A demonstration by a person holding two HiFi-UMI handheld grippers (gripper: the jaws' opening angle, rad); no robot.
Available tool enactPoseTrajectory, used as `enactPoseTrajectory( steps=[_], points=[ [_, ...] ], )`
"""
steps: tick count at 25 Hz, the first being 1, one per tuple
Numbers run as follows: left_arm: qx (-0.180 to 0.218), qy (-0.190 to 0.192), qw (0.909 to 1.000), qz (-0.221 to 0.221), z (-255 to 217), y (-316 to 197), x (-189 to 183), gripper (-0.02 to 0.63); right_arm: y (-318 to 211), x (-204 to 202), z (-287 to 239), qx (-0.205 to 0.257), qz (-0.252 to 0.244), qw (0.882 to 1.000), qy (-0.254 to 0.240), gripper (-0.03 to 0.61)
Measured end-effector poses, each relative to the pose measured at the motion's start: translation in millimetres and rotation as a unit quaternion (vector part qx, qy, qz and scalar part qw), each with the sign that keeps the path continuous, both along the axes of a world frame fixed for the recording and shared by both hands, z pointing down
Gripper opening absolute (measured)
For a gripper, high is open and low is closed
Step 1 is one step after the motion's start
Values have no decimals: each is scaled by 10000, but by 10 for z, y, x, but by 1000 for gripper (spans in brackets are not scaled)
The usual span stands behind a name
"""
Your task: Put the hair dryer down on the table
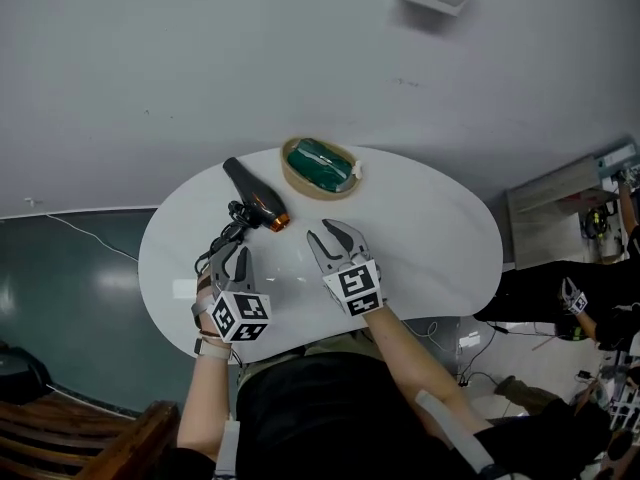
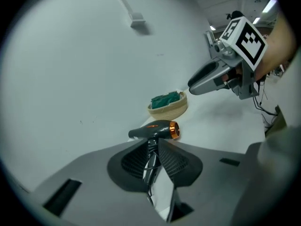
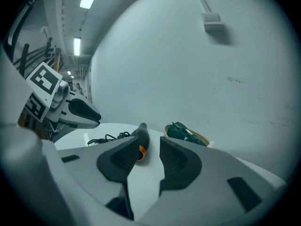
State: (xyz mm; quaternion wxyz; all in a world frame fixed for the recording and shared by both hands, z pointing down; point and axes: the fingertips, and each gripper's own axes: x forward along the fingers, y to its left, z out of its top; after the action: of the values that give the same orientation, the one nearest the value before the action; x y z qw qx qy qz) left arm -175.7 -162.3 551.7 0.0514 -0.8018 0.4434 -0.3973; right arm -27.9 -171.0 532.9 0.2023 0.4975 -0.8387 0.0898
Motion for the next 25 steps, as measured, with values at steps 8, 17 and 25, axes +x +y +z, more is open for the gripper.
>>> enactPoseTrajectory(
  steps=[8,17,25],
  points=[
    [296,826,9961,-75,-473,149,411,11,244,528,-333,261,281,9990,-228,63],
    [141,2193,9752,276,-996,385,1071,9,617,1074,-736,476,527,9965,-430,40],
    [243,2907,9539,701,-1429,629,1595,9,963,1494,-1053,667,632,9943,-550,38]
  ],
)
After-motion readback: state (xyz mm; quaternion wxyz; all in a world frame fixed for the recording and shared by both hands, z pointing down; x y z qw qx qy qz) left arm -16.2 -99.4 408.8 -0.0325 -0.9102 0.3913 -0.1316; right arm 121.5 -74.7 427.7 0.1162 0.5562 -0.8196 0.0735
